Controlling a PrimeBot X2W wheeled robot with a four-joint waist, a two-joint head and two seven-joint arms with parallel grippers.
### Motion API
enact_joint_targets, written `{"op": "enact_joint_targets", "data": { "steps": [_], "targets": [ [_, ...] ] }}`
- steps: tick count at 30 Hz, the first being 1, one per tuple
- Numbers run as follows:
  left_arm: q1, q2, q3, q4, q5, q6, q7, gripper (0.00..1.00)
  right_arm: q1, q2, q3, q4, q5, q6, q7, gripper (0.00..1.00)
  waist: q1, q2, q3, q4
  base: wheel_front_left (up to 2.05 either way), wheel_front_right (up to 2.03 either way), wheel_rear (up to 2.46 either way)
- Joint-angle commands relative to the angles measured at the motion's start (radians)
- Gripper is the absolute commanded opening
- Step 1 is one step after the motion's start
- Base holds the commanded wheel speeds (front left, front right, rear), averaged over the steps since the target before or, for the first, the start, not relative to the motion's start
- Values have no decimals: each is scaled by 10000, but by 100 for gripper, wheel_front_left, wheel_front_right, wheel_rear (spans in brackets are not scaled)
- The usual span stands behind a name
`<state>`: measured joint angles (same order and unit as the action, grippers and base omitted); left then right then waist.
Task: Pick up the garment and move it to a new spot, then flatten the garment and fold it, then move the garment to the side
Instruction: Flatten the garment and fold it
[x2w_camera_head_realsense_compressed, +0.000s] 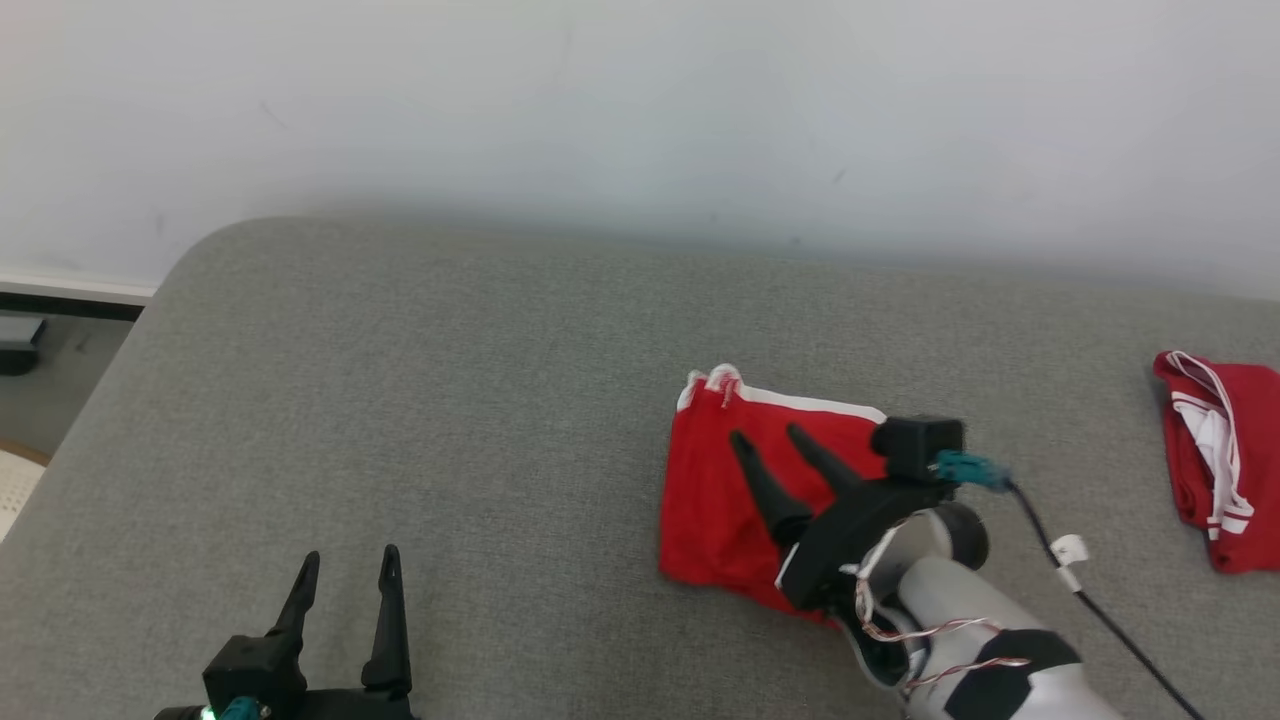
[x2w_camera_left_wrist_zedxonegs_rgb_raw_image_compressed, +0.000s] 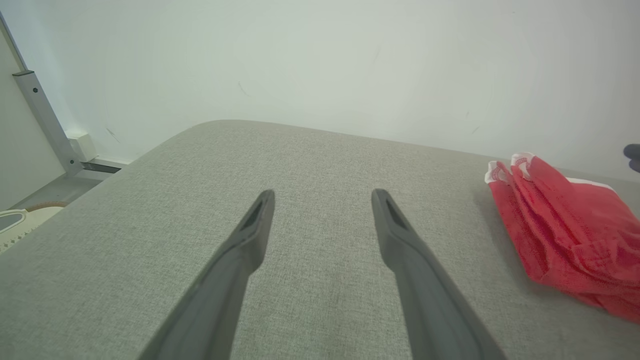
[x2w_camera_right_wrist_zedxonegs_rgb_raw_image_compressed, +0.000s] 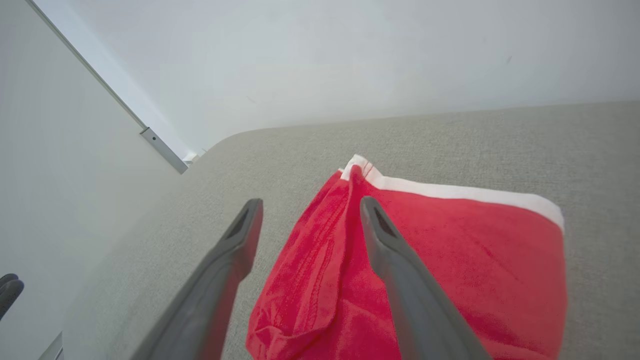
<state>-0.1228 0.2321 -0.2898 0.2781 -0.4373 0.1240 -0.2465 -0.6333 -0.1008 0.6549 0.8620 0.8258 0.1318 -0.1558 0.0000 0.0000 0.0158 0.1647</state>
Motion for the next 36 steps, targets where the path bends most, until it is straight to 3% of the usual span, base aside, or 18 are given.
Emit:
{"op": "enact_joint_targets", "data": {
  "steps": [1, 9, 14, 22, 28, 30, 31, 34, 36],
  "targets": [
    [95, 57, 21, 3, -66, 54, -71, 100, 101, -194, -36, -127, 88, -24, -115, 100, 0, 0, -27, -111, 0, 0, 0],
    [318, 122, 191, -180, -110, 158, -120, 100, 432, -1647, -802, -1159, 49, -22, -839, 100, 0, 0, 39, -451, 0, 0, 0],
    [425, 154, 233, -298, -84, 204, -148, 100, 837, -2054, -1528, -1053, -166, -22, -991, 100, 0, 0, 99, -507, 0, 0, 0],
    [575, 265, 284, -513, -68, 353, -152, 100, 1449, -1642, -2335, -889, -1191, -22, -1097, 100, 0, 0, 67, -547, 0, 0, 0],
    [728, 326, 323, -670, 42, 473, -152, 100, 2172, -1208, -3855, -1925, -2299, -24, -1089, 100, 0, 0, -108, -653, 0, 0, 0],
    [838, 406, 321, -692, 119, 516, -158, 100, 2626, -1058, -4428, -2580, -2772, -22, -1087, 78, 0, 0, -189, -698, 0, 0, 0],
    [882, 463, 296, -706, 205, 518, -162, 100, 2873, -1027, -4669, -2938, -3055, -22, -1087, 76, 0, 0, -230, -735, 0, 0, 0],
    [982, 584, 221, -746, 402, 497, -169, 100, 3691, -937, -5467, -4066, -3829, -22, -1090, 100, 0, 0, -311, -829, 0, 0, 0],
    [1116, 658, 236, -736, 482, 495, -173, 100, 4267, -816, -5875, -4774, -4251, -22, -1087, 100, 0, 0, -369, -924, 0, 0, 0]
  ]
}}
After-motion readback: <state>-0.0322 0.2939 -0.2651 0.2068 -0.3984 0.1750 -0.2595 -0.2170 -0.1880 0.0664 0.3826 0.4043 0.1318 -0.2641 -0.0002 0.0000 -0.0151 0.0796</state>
